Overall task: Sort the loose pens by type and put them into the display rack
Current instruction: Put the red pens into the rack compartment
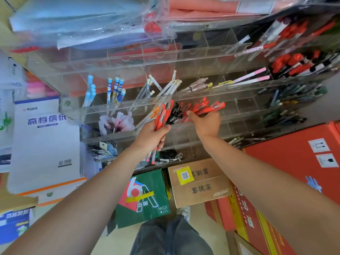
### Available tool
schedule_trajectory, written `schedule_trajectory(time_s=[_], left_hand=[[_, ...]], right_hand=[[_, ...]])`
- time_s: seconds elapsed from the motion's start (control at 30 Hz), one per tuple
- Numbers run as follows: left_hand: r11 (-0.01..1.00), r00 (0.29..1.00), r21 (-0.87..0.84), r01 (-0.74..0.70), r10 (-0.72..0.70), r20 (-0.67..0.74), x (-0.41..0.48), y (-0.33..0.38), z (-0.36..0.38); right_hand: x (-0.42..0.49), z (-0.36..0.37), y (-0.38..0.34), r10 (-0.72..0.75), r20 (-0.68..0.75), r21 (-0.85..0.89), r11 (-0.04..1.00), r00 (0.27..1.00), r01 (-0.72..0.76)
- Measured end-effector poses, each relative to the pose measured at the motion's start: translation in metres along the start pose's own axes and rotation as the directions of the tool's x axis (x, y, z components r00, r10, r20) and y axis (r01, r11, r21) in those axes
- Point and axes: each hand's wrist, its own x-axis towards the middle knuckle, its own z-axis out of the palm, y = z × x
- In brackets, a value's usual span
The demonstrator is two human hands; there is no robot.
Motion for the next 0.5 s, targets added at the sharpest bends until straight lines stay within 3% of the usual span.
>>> schedule_trajectory(time_s=[0.3,0.5], left_hand=[[1.0,1.0,0.02,-0.004,0.003,0.019,0.0025,0.0011,-0.0014],[1.0,1.0,0.018,-0.006,0.006,0.03,0.0017,0.0016,-0.0028]], right_hand=[[0.0,0.0028,-0.0009,-0.068,0.025,-0.087,0.994,0.997,0.07],[0.0025,0.0006,0.0005,-0.103,0.004,0.012,0.995,0.995,0.103]])
